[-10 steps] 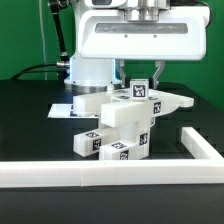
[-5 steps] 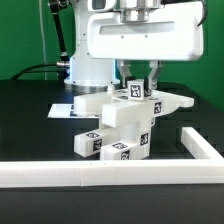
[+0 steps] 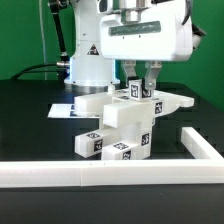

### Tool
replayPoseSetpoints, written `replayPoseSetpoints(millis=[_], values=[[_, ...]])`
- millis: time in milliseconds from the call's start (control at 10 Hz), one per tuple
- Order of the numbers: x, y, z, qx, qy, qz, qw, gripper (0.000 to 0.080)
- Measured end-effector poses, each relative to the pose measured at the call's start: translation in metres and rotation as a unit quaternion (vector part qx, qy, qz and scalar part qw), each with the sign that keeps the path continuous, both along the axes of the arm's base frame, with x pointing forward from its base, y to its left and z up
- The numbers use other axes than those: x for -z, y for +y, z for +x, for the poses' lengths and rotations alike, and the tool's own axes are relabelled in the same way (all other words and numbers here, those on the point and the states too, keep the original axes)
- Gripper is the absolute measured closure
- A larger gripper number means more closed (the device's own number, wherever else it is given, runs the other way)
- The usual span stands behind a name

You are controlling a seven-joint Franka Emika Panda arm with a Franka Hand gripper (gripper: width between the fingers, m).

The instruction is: Assemble chair

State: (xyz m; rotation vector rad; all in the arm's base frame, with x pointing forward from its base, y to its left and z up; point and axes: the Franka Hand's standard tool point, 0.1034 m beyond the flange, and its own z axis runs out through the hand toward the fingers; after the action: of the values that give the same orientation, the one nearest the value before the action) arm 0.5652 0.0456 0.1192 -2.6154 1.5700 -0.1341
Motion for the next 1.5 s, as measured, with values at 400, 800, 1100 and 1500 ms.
replayPoseSetpoints(millis=[400, 800, 1100, 1500], values=[[-0.003, 0.008, 0.003, -0.107, -0.006, -0.013, 0.994, 0.0157], [-0.001, 0.014, 0.002, -0.302, -0.014, -0.038, 0.952, 0.0150], [-0.001, 0.010, 0.002, -0.411, -0.016, -0.054, 0.910, 0.0150], [-0.001, 0.007, 0.002, -0.531, -0.014, -0.074, 0.844, 0.0150]])
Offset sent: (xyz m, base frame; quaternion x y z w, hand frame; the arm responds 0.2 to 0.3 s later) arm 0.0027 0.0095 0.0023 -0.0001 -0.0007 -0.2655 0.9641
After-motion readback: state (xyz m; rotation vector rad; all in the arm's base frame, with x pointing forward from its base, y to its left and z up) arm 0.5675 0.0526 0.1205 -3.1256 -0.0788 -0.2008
